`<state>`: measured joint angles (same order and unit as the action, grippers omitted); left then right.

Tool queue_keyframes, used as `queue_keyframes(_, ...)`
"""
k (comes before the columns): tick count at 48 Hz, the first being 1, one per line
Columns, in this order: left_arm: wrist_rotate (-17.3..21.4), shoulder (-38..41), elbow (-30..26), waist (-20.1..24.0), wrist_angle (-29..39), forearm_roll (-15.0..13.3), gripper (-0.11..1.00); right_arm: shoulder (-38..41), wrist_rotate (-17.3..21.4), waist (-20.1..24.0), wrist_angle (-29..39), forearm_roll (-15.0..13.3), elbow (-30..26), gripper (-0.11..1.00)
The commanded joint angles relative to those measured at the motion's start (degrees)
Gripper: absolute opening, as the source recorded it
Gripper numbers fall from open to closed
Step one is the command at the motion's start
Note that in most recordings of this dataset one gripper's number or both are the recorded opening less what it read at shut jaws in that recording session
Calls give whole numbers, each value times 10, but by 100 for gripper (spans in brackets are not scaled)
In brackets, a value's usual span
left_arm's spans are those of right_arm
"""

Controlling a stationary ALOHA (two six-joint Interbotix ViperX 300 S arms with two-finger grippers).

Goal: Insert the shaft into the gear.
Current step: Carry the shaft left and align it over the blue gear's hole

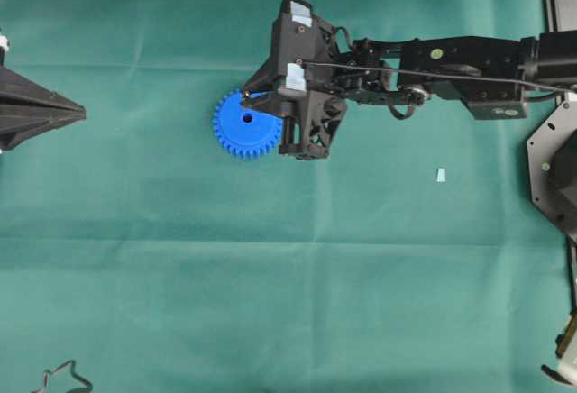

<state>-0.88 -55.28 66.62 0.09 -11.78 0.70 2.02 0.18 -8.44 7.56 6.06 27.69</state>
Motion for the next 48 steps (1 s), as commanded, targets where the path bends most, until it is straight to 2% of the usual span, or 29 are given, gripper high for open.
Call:
queue_keyframes(1, -2, 3, -16, 1, -3, 1, 0, -7, -1, 0, 0, -1, -14, 17)
queue_keyframes(12, -6, 3, -16, 1, -3, 1, 0, 2, 3, 0, -9, -1, 1, 17)
queue_keyframes(29, -7, 3, -16, 0, -3, 1, 0, 60, 4, 0, -48, 0, 7, 17)
queue_keyframes(48, -7, 3, -16, 0, -3, 1, 0, 62, 4, 0, -54, -1, 11, 17)
